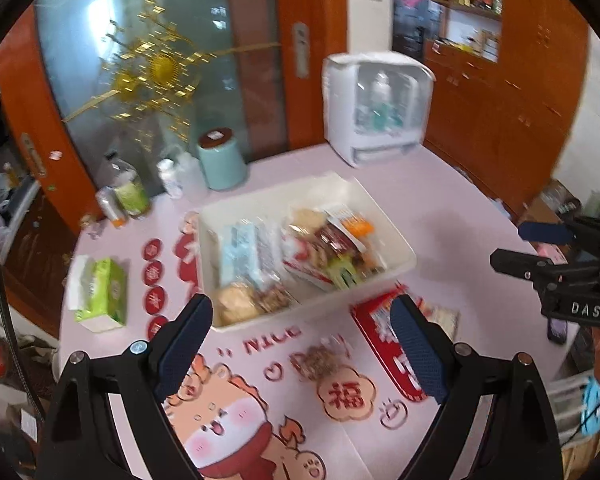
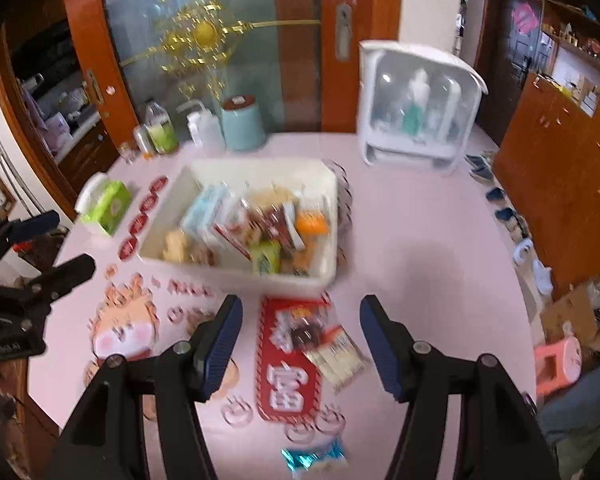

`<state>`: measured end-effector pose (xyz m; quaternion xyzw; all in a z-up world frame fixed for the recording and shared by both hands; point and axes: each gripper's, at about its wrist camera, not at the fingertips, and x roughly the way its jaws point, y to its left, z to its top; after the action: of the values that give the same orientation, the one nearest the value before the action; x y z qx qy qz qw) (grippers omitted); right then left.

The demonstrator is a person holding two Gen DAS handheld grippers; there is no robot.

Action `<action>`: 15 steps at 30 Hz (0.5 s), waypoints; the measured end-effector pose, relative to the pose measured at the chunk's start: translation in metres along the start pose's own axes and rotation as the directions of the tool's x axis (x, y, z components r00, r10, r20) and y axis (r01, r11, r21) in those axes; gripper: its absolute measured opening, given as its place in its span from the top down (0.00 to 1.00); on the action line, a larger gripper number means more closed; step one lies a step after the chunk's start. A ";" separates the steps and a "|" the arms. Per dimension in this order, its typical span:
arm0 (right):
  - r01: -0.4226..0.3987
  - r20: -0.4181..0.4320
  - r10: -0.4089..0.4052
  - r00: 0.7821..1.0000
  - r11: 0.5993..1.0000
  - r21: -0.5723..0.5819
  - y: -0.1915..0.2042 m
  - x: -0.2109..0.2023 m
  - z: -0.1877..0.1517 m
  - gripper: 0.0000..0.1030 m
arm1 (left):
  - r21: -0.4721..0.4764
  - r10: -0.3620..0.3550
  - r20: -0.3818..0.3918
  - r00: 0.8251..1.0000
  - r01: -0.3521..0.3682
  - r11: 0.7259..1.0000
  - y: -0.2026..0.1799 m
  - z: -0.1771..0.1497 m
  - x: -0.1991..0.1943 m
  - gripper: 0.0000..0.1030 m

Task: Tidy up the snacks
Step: 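Move both grippers toward the last snacks beside the red packet, then grasp another clear nut bag with the left gripper while the right grasps the blue foil pack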

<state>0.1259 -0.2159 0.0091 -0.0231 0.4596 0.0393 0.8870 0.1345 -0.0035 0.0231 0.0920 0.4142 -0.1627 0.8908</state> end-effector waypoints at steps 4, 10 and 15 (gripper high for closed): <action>0.069 -0.037 -0.069 0.997 0.998 0.006 -0.012 0.006 -0.037 0.40 | 0.070 -0.065 -0.078 0.995 0.071 0.995 -0.013 -0.022 0.026 0.13; 0.089 -0.149 -0.069 0.986 0.987 0.133 -0.036 0.030 -0.091 0.40 | 0.250 -0.056 -0.140 0.989 0.090 0.964 -0.032 -0.055 0.068 0.13; 0.097 -0.212 -0.038 0.977 0.956 0.275 -0.045 0.047 -0.135 0.40 | 0.380 -0.022 -0.206 0.978 0.101 0.920 -0.041 -0.075 0.111 0.13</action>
<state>0.0474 -0.2685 -0.1072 0.0848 0.5481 -0.0600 0.8299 0.1337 -0.0427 -0.1118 0.2691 0.4629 -0.2597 0.8037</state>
